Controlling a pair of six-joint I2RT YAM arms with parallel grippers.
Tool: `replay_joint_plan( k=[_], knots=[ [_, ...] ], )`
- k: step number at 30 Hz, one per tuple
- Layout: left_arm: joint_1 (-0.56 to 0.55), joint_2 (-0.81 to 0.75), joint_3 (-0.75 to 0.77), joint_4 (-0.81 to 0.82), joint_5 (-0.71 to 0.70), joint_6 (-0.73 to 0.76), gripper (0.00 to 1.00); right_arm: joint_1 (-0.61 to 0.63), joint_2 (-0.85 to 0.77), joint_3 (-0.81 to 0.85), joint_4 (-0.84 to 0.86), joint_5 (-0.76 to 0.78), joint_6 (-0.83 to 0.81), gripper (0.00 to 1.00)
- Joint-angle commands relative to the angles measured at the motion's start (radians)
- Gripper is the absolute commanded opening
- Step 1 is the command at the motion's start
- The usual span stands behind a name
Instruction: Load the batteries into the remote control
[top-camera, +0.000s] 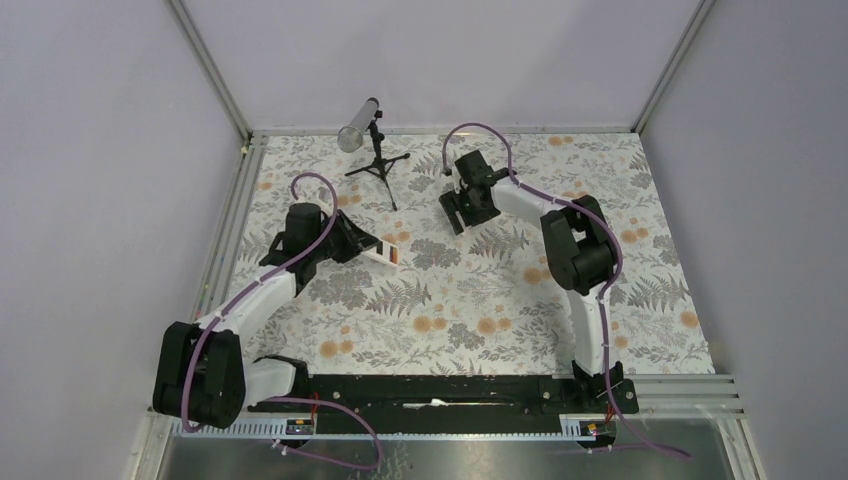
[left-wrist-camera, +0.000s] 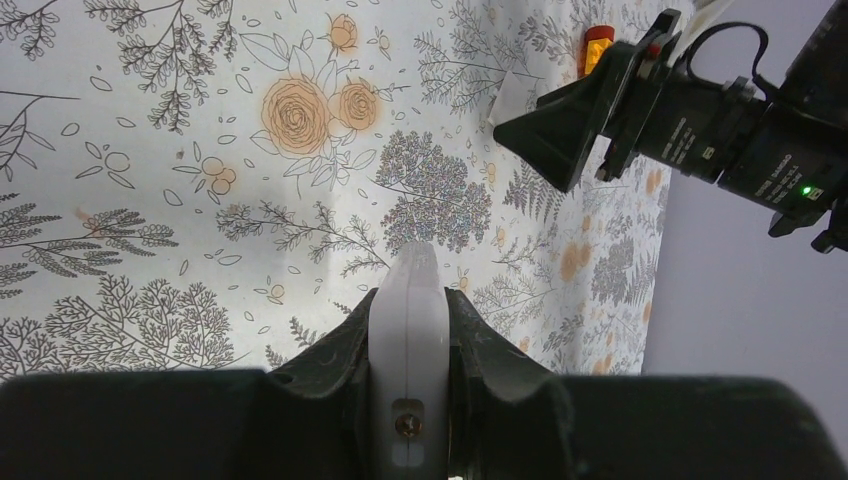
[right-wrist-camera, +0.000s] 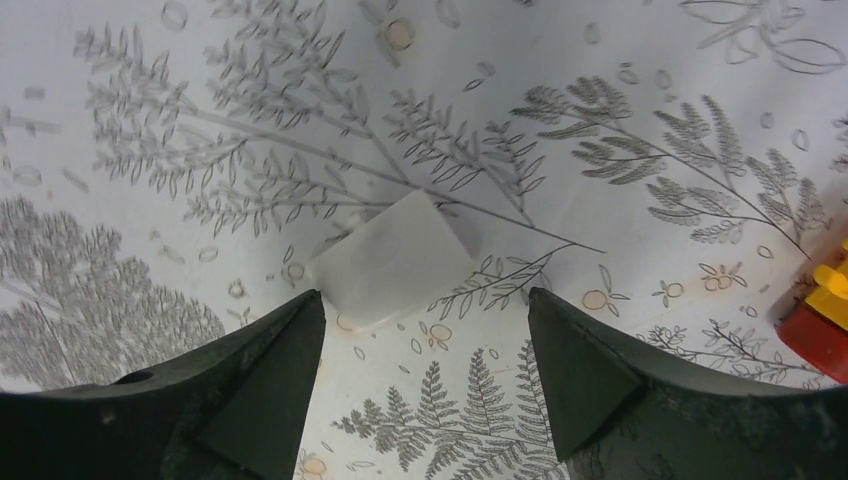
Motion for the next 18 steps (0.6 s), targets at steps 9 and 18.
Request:
replay_joint_plan(
  k=[9,18],
  knots=[
    [0.083,0.0,0.007,0.032,0.111,0.022,0.0,0.007,-0.046,-0.023,0.058,-0.142,-0.458,0.82],
    [0.108,0.007,0.009,0.027,0.131,0.031,0.0,0.008,0.003,0.003,0.004,-0.174,-0.567,0.76]
  ],
)
